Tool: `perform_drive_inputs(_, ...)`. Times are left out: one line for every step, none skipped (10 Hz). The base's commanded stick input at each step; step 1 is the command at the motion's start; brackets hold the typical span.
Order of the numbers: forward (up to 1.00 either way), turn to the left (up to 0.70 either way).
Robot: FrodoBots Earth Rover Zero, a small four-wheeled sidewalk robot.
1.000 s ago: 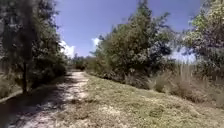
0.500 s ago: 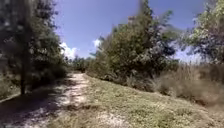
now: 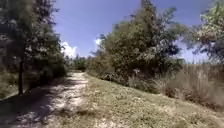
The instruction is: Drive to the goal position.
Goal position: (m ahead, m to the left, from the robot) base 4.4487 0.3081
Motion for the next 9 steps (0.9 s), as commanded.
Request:
perform_drive_inputs(0.50,0.00)
perform_drive_inputs(0.50,0.00)
perform_drive_inputs(0.50,0.00)
perform_drive_inputs(0.50,0.00)
perform_drive_inputs(0.50,0.00)
perform_drive_inputs(0.50,0.00)
perform_drive_inputs(0.50,0.00)
perform_drive_inputs(0.50,0.00)
perform_drive_inputs(0.50,0.00)
